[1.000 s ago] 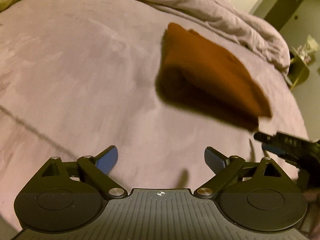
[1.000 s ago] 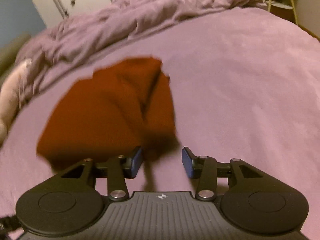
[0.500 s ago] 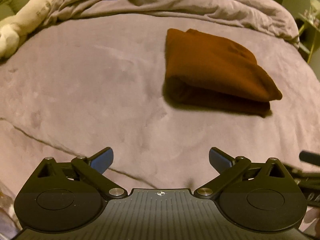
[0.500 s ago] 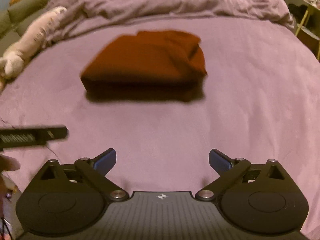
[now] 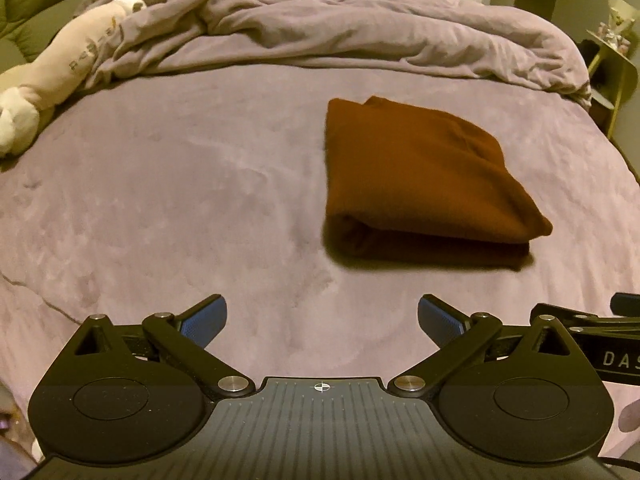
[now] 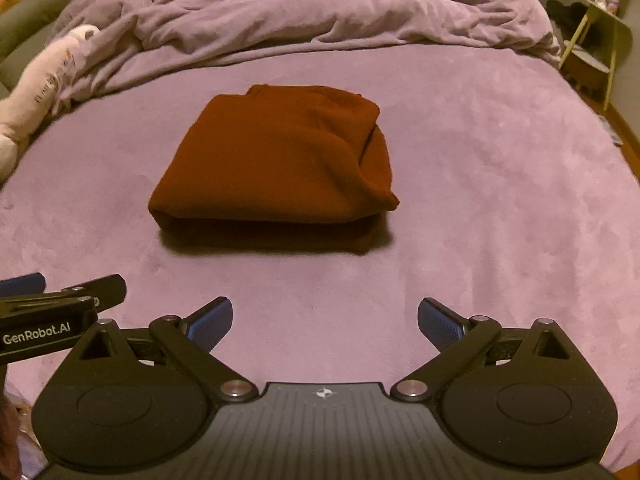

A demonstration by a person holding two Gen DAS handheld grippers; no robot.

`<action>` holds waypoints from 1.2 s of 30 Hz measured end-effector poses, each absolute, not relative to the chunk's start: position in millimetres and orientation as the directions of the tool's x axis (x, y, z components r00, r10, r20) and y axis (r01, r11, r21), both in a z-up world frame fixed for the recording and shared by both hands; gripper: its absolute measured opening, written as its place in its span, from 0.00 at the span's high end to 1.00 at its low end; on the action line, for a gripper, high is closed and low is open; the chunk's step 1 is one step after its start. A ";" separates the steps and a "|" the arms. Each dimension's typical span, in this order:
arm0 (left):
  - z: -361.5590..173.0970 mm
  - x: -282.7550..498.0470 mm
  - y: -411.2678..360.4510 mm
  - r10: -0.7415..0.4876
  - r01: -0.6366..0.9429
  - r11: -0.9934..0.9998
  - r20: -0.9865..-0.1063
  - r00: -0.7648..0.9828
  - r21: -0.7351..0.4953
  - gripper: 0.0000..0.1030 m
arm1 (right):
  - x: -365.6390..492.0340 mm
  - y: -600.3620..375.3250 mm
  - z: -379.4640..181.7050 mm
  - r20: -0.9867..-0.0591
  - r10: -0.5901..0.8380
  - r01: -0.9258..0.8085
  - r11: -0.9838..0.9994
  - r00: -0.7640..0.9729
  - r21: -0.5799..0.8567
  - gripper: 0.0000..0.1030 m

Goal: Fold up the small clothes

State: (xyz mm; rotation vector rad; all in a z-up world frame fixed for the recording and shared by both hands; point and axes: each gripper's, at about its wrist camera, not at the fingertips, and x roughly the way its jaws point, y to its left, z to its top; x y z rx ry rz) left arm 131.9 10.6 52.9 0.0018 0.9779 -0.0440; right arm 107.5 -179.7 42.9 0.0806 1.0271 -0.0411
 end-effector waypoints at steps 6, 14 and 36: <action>49.1 134.7 12.6 -0.049 0.046 0.999 -0.842 0.537 -0.029 0.00 | 108.7 -174.7 47.5 -0.855 -0.031 0.078 0.997 0.518 0.011 0.04; 48.8 133.1 6.8 -0.057 0.059 0.998 -0.845 0.531 -0.031 0.00 | 108.7 -177.1 46.6 -0.857 -0.044 0.089 0.996 0.514 0.002 0.04; 49.1 131.2 -2.3 -0.079 0.086 0.995 -0.850 0.521 -0.040 0.00 | 107.6 -180.6 46.8 -0.861 -0.047 0.104 0.995 0.507 0.006 0.04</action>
